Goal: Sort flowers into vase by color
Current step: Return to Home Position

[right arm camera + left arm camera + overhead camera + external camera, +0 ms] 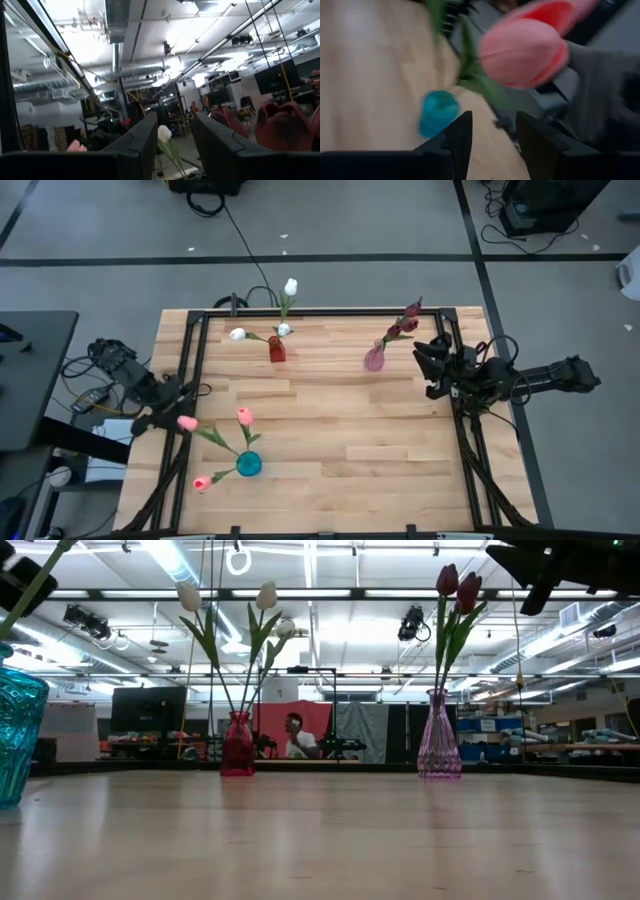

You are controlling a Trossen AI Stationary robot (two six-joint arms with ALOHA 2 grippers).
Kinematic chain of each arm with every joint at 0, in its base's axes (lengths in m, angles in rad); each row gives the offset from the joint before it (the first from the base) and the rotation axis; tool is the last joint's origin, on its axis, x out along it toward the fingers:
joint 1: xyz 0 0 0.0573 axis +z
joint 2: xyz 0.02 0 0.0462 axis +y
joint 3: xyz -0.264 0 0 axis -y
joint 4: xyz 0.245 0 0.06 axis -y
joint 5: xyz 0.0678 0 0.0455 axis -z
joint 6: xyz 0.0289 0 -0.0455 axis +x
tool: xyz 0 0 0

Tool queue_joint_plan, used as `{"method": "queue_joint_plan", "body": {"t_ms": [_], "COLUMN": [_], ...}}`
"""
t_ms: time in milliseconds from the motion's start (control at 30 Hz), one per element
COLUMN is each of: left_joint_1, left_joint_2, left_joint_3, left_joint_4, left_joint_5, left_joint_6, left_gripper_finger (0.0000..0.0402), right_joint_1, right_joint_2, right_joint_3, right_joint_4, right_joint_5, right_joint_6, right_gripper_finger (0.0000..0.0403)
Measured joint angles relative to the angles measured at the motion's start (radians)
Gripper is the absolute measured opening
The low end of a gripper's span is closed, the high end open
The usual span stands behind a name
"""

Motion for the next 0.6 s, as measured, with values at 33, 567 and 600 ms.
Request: {"method": "queue_joint_plan", "body": {"t_ms": [33, 567, 600], "left_joint_1": [0.000, 0.000, 0.000], "left_joint_2": [0.000, 0.000, 0.000], "left_joint_3": [0.000, -0.003, -0.008], "left_joint_4": [0.003, -0.045, 0.013], "left_joint_5": [0.033, -0.331, -0.379], "left_joint_6": [0.014, -0.115, -0.121], "left_gripper_finger": [0.0156, 0.0156, 0.0156], "right_joint_1": [0.000, -0.003, -0.003], "right_joint_2": [0.000, 0.002, 0.002], "right_joint_3": [0.000, 0.000, 0.000], "right_joint_4": [-0.008, -0.029, -0.040], "right_joint_5": [0.000, -0.010, -0.020], "right_joint_6": [0.000, 0.044, 0.043], "right_gripper_finger": [0.0138, 0.0138, 0.0138]}}
